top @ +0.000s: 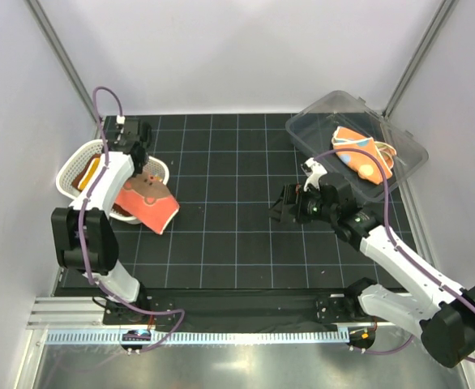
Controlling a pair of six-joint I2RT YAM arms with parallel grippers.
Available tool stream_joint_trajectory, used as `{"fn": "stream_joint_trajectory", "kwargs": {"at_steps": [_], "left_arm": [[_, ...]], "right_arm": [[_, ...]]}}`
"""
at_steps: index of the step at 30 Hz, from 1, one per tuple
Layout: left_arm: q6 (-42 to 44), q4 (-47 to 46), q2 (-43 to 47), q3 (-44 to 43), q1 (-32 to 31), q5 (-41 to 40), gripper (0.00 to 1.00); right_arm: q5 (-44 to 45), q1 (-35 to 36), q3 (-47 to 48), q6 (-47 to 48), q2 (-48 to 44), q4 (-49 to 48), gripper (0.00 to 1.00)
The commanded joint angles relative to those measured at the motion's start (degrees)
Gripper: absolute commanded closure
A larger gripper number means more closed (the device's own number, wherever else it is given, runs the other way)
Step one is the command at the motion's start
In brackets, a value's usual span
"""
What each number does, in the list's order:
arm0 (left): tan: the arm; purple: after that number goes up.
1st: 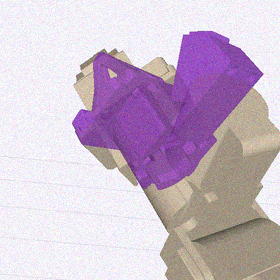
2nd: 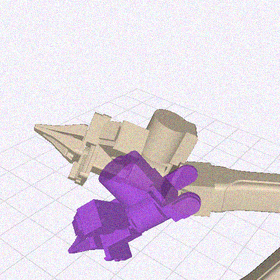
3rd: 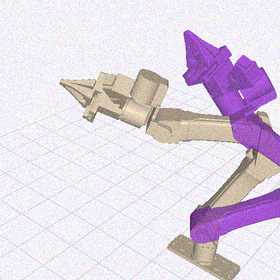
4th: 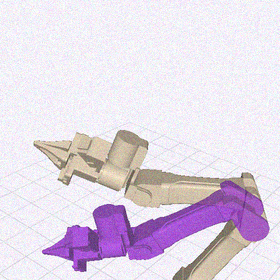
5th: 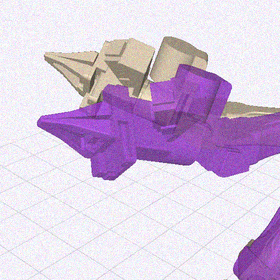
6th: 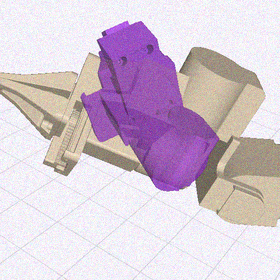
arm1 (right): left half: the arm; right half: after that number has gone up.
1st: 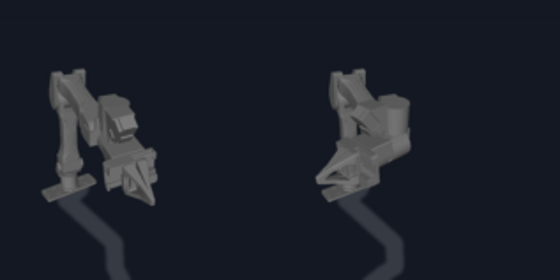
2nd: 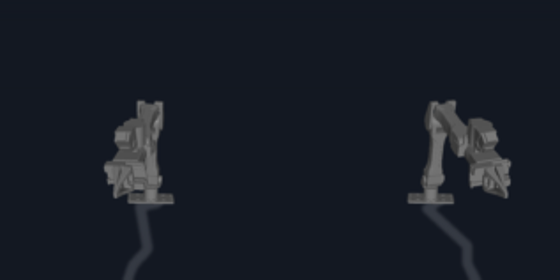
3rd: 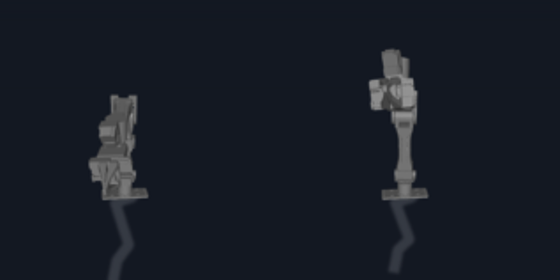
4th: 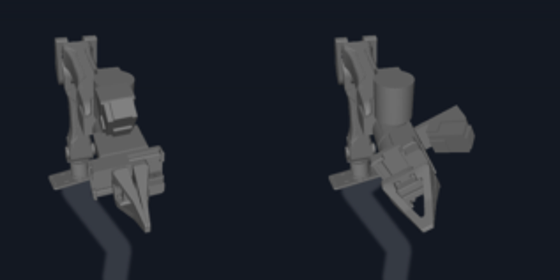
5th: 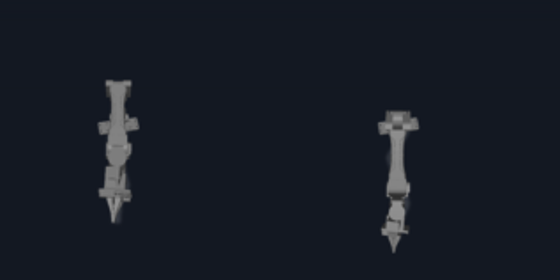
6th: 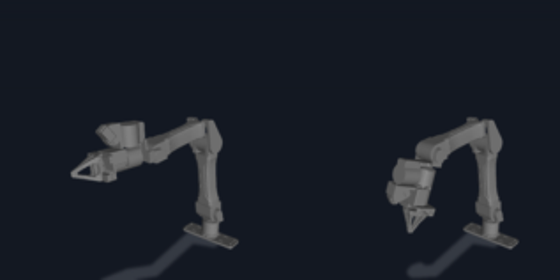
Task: Fold and stack the towels
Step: Neatly place the folded towel into the bin
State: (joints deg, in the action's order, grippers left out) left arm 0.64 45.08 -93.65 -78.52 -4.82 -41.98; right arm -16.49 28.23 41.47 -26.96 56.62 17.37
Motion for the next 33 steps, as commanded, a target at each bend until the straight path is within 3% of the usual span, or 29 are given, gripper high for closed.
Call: {"fn": "stream_joint_trajectory", "kwargs": {"at_steps": [1, 12, 24, 26, 27, 30, 33], "left_arm": [[3.31, -5.88, 0.57, -3.56, 3.14, -3.65, 1.00], [2.17, -10.53, -5.92, -7.96, 9.65, 1.19, 1.00], [-0.29, -13.70, -14.81, -11.30, 14.49, -0.82, 1.00], [-0.29, -13.71, -15.86, -12.70, 14.49, -3.96, 0.82], [-1.95, -13.09, -16.39, -14.45, 14.49, -5.03, 0.55], [-2.57, -11.86, -16.83, -16.31, 14.40, -7.15, 0.26], [-4.68, -7.66, -15.52, -21.05, 13.18, -5.31, 0.24]], "right_arm": [[-0.91, -0.02, 0.36, 1.56, 0.42, -4.09, 0.00], [0.14, -0.54, 1.07, 5.43, 1.65, -2.42, 0.00], [2.69, -0.98, 1.24, 6.39, 2.09, -1.99, 0.00], [3.04, -0.98, 1.42, 6.39, 2.53, -1.72, 0.00], [3.22, -0.98, 1.77, 6.31, 2.70, -1.55, 0.00], [3.92, -0.98, 2.38, 5.96, 3.15, -1.02, 0.00], [4.53, -0.98, 3.26, 4.20, 3.50, -0.93, 0.00]]}}
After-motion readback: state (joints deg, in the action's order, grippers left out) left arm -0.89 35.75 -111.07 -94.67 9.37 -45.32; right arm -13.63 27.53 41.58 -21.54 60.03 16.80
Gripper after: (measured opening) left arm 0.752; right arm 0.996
